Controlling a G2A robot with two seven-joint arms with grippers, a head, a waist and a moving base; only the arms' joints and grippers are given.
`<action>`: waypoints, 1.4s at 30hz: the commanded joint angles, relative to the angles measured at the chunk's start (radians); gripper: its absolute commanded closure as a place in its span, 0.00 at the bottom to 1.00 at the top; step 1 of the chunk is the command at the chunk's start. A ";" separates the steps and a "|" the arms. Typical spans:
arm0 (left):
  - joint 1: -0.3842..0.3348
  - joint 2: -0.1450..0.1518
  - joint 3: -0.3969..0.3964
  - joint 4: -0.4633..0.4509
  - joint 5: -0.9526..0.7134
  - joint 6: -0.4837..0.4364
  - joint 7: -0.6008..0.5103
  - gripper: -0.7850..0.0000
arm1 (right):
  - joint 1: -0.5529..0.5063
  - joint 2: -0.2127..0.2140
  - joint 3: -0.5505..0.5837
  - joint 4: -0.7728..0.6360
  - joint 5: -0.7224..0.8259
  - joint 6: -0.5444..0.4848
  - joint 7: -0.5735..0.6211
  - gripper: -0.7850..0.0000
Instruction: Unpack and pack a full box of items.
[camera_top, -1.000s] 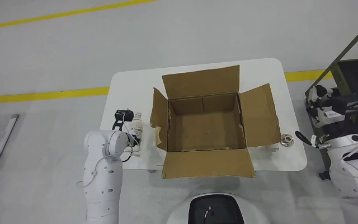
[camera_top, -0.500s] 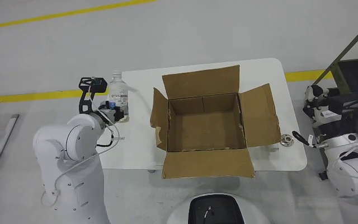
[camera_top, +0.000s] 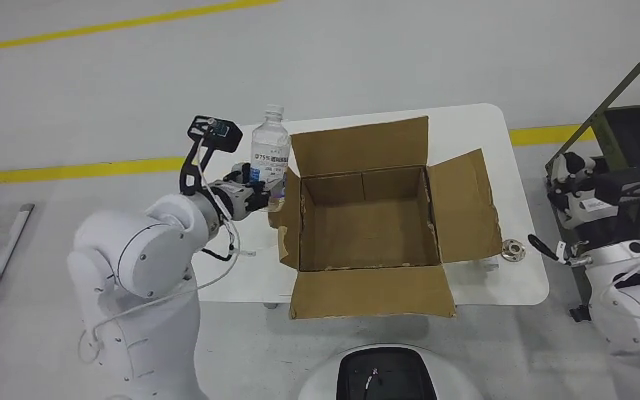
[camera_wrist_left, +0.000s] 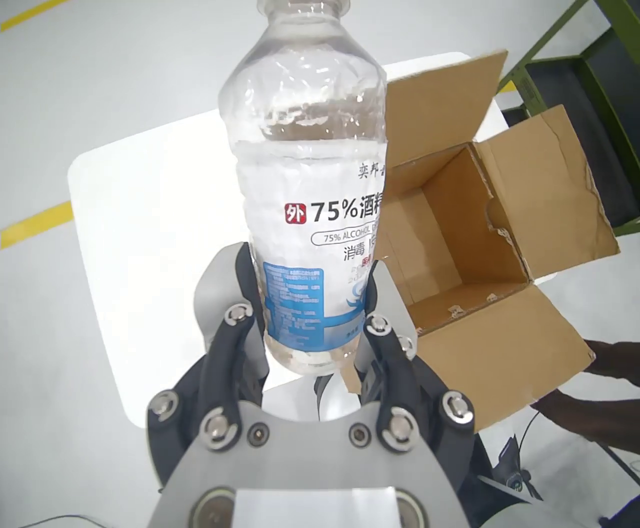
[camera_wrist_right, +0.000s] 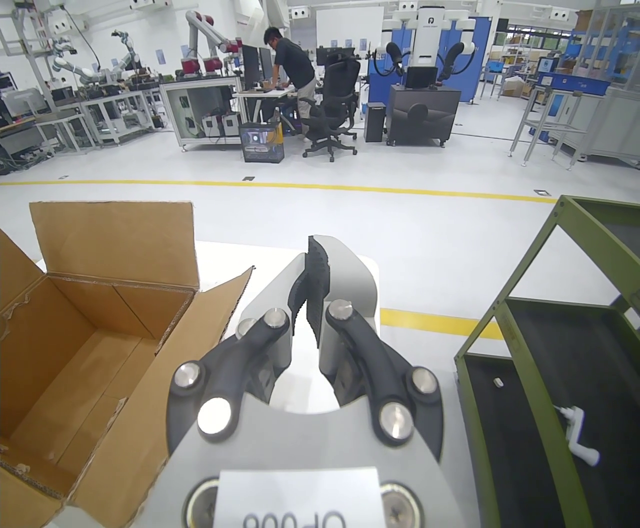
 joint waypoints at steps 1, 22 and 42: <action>0.004 0.003 0.006 -0.002 0.002 -0.011 0.000 1.00 | 0.001 0.000 -0.001 0.001 0.000 0.000 0.001 1.00; -0.061 -0.009 0.196 0.064 -0.157 0.008 0.091 1.00 | 0.017 0.004 -0.019 0.005 0.004 -0.005 0.006 1.00; -0.094 -0.021 0.337 0.253 -0.232 0.104 0.034 1.00 | -0.006 0.007 0.011 0.008 0.017 0.001 0.001 1.00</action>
